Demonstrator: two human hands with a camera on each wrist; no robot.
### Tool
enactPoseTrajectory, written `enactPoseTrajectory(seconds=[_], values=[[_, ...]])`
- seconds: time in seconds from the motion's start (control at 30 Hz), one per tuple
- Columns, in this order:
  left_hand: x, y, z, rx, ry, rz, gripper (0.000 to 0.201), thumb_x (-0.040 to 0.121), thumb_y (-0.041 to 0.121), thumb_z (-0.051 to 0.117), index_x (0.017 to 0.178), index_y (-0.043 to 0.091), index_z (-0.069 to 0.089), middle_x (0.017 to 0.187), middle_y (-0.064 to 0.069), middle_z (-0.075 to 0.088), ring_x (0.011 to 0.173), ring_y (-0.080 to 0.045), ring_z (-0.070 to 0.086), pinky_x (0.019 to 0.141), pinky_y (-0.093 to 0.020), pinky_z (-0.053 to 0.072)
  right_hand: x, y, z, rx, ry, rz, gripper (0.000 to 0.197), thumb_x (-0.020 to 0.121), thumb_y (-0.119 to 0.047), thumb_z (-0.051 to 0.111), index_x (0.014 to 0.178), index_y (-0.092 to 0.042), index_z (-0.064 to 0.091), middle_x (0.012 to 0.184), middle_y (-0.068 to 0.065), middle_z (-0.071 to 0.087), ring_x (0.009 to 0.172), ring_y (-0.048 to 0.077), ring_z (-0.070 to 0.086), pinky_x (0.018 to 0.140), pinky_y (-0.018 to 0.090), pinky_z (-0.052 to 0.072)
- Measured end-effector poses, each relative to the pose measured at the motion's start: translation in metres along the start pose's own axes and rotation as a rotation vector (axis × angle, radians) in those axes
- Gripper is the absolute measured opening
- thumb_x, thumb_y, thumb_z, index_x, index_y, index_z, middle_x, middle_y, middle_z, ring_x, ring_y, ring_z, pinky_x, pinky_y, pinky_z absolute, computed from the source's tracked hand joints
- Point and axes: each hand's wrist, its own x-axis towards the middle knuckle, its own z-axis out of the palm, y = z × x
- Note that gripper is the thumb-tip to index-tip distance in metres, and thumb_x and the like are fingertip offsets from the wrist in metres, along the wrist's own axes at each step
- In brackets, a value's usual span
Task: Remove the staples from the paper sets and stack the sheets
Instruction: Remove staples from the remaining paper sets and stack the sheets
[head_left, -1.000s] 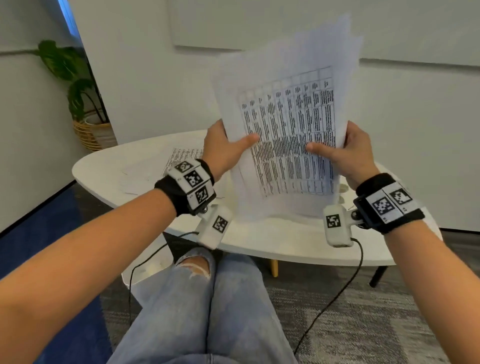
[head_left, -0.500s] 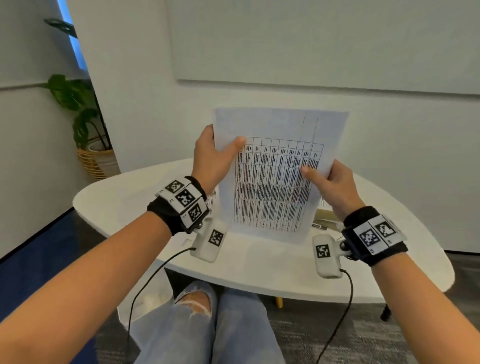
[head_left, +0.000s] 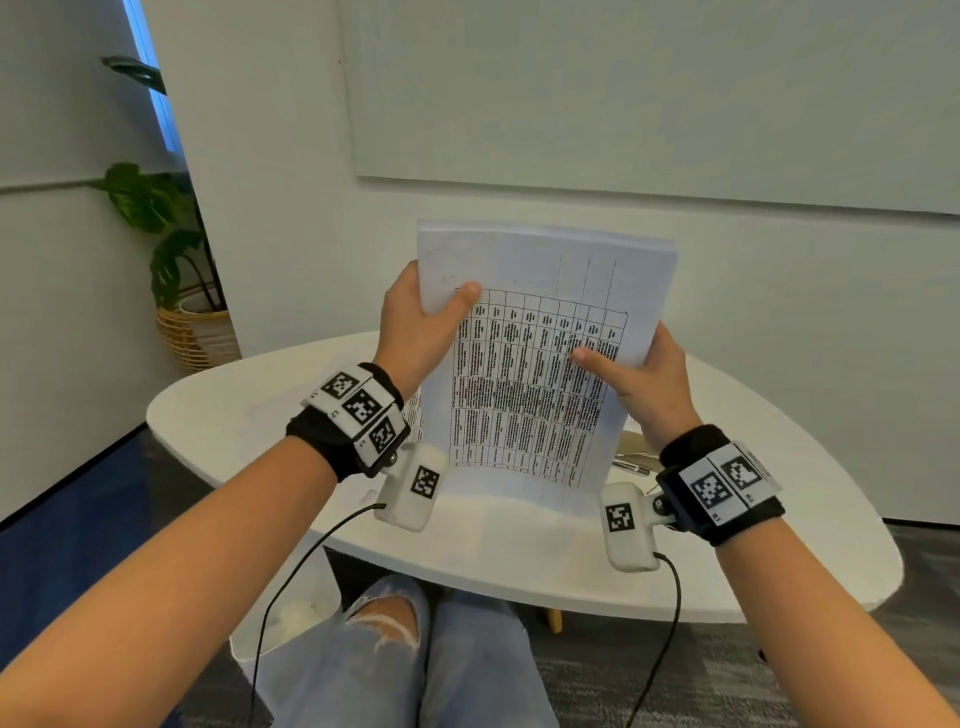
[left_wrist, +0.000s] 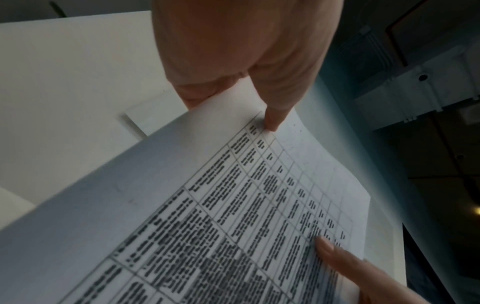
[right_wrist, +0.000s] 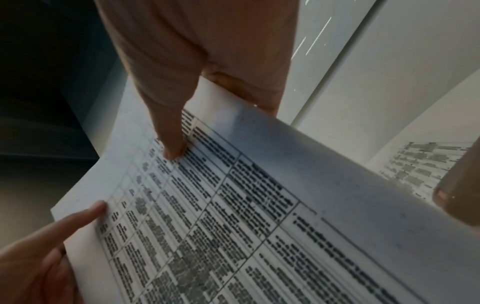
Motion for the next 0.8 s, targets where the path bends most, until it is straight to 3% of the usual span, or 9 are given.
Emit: enactPoseTrajectory(seconds=[0.1,0.3,0.37,0.43,0.5,0.57,0.6,0.7,0.8], values=[[-0.004,-0.003,-0.003,0.047,-0.051,-0.025,0.044,0.083,0.026,0.072,0.122,0.012,0.055,0.113,-0.002,0.067,0.101,-0.016,0.065,0.09,-0.039,0.054,0.0,0.004,0.0,-0.031,-0.03,0.06,0.039,0.07,-0.021,0.08,0.104,-0.01,0.066,0.097,0.002,0.072,0.089,0.018,0.069,0.084,0.045,0.056],[-0.008,0.0,0.001,0.075,-0.086,-0.01,0.045,0.084,0.02,0.071,0.124,0.012,0.052,0.115,-0.002,0.065,0.103,-0.017,0.064,0.093,-0.041,0.052,-0.004,0.006,0.01,0.067,0.019,0.067,0.043,0.068,-0.018,0.081,0.107,-0.009,0.065,0.096,-0.001,0.071,0.091,0.014,0.069,0.087,0.039,0.055],[-0.009,-0.002,-0.002,0.086,-0.071,0.008,0.061,0.084,0.021,0.07,0.136,0.015,0.039,0.123,-0.003,0.06,0.108,-0.015,0.062,0.095,-0.041,0.051,-0.002,0.007,0.013,0.077,0.023,0.089,0.047,0.067,-0.019,0.082,0.109,-0.009,0.064,0.098,0.0,0.072,0.092,0.016,0.069,0.088,0.041,0.054],[-0.013,-0.004,-0.007,0.105,-0.09,0.116,0.086,0.085,0.017,0.068,0.149,0.024,0.012,0.145,-0.001,0.042,0.125,-0.012,0.05,0.105,-0.037,0.044,-0.002,0.009,0.013,0.092,0.012,0.101,0.051,0.064,-0.021,0.083,0.11,-0.01,0.064,0.099,0.002,0.072,0.093,0.018,0.069,0.089,0.045,0.054],[-0.015,0.001,-0.011,0.257,-0.08,0.297,0.097,0.085,0.013,0.066,0.152,0.025,-0.004,0.151,0.009,0.017,0.133,-0.003,0.03,0.113,-0.017,0.026,-0.003,0.007,0.012,0.094,0.013,0.087,0.058,0.061,-0.025,0.084,0.112,-0.011,0.062,0.102,0.003,0.071,0.095,0.019,0.068,0.089,0.047,0.054],[-0.012,0.011,-0.015,0.453,-0.048,0.436,0.086,0.087,0.013,0.063,0.152,0.023,0.008,0.144,0.002,0.023,0.12,0.001,0.03,0.093,0.008,0.022,-0.003,0.001,0.011,0.054,0.029,0.034,0.065,0.063,-0.026,0.084,0.119,-0.01,0.055,0.109,0.003,0.068,0.098,0.018,0.067,0.089,0.043,0.055],[-0.009,0.016,-0.017,0.502,-0.039,0.493,0.074,0.088,0.014,0.062,0.15,0.024,0.022,0.142,-0.003,0.028,0.117,0.0,0.032,0.091,0.007,0.025,-0.001,-0.003,0.01,0.024,0.041,-0.001,0.07,0.065,-0.025,0.084,0.123,-0.01,0.048,0.112,0.003,0.065,0.1,0.016,0.065,0.089,0.04,0.055],[0.002,0.024,-0.025,0.54,-0.043,0.565,0.043,0.091,0.021,0.059,0.133,0.022,0.054,0.138,-0.005,0.037,0.119,0.0,0.035,0.106,-0.015,0.031,0.003,-0.018,0.003,-0.035,0.102,-0.154,0.082,0.072,-0.029,0.081,0.135,-0.021,0.029,0.114,0.005,0.061,0.101,0.013,0.063,0.084,0.026,0.054],[0.008,0.027,-0.029,0.559,-0.038,0.586,0.029,0.089,0.021,0.062,0.118,0.018,0.064,0.129,-0.005,0.047,0.115,-0.005,0.044,0.101,-0.009,0.03,0.006,-0.03,-0.004,-0.048,0.133,-0.237,0.08,0.076,-0.028,0.078,0.138,-0.026,0.027,0.108,0.006,0.064,0.096,0.013,0.064,0.079,0.02,0.053]])
